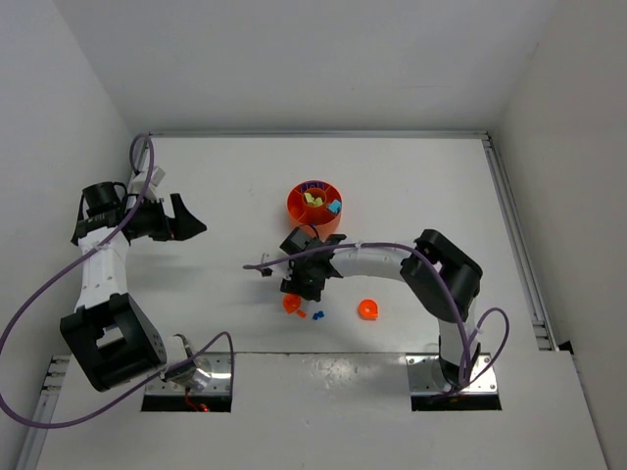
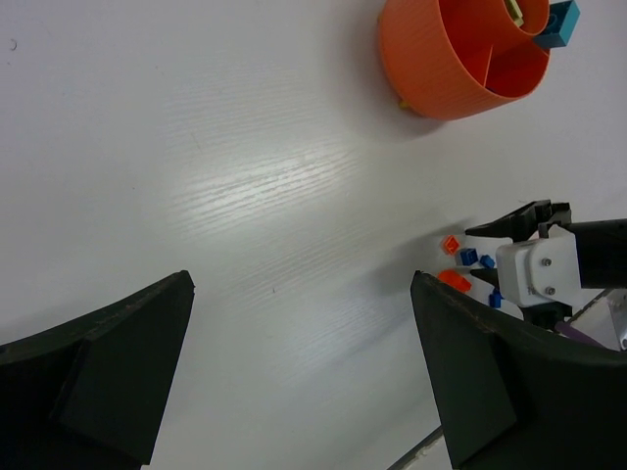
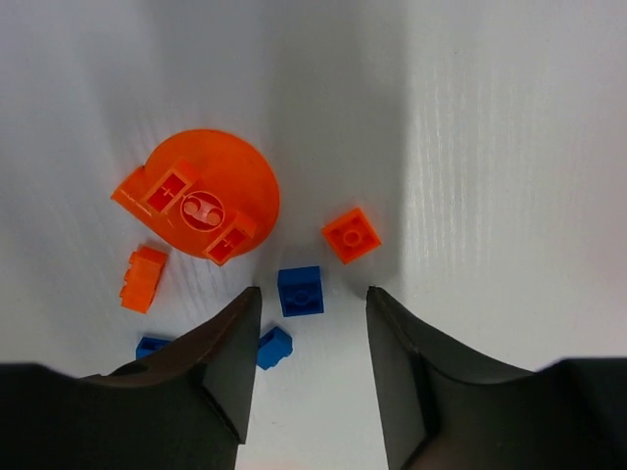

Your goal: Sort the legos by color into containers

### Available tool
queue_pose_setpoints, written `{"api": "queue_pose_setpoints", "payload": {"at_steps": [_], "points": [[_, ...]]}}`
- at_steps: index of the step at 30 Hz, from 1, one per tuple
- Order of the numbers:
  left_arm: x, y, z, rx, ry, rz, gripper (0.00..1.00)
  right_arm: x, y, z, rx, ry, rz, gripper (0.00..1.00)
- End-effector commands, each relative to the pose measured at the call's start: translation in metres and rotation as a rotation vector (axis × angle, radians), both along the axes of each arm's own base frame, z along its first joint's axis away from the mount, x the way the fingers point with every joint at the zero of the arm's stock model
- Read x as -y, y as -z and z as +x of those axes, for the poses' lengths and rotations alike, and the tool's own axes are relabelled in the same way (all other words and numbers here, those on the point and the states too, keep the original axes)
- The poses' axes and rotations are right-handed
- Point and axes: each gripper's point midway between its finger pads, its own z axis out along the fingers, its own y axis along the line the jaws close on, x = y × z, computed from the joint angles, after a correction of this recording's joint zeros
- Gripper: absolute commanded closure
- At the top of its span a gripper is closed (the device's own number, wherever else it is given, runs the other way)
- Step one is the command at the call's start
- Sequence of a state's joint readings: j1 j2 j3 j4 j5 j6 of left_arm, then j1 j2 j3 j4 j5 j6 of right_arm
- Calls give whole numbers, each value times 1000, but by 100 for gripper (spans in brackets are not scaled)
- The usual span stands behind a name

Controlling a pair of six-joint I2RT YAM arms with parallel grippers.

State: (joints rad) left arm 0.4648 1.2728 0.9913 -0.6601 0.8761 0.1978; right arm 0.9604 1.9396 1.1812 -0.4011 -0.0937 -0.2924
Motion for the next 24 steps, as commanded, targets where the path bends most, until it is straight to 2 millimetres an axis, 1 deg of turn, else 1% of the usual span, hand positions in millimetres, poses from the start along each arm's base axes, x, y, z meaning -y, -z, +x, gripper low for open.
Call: {"api": "queue_pose_setpoints", "payload": {"at_steps": [1,4,5,7,8,10,11,12,13,14,15,16,17,18,20,22,23,24], "points": [[-4,-17,7,66,16,15,0,-9,1,4,30,-15,17,54],[-7,-17,6,66,7,15,0,-9,3,1,34,-12,14,66],[-7,-17,6,66,7,15,0,-9,3,1,34,-12,14,74],[-6,-12,6,50,7,7,0,-9,3,1,34,-12,14,85],[-6,-12,6,50,7,7,0,-8,-1,1,34,-12,14,95],[-6,-12,6,50,7,7,0,-4,-8,0,37,-8,4,98],[-6,-12,6,50,7,7,0,-5,-25,7,58,6,34,100],[-6,-12,6,50,7,7,0,-2,-33,9,57,15,33,100],[-6,-12,6,50,7,7,0,-5,-44,11,66,24,51,100],[-6,-12,6,50,7,7,0,-9,-61,21,95,48,76,100],[-6,-12,6,50,7,7,0,-8,-80,29,131,65,103,100],[-6,-12,6,50,7,7,0,-14,-98,36,168,73,135,100],[-7,-13,7,58,7,11,0,-12,-116,46,207,97,162,100],[-7,-13,7,58,7,11,0,-16,-129,53,235,107,177,100],[-7,-13,7,58,7,11,0,-16,-147,62,261,126,195,100],[-7,-13,7,53,2,5,0,-14,-164,82,296,166,210,100],[-8,-13,8,53,-8,9,0,-13,-164,89,307,182,204,100],[-8,-13,8,53,-8,9,0,-11,-169,93,311,191,208,100]]}}
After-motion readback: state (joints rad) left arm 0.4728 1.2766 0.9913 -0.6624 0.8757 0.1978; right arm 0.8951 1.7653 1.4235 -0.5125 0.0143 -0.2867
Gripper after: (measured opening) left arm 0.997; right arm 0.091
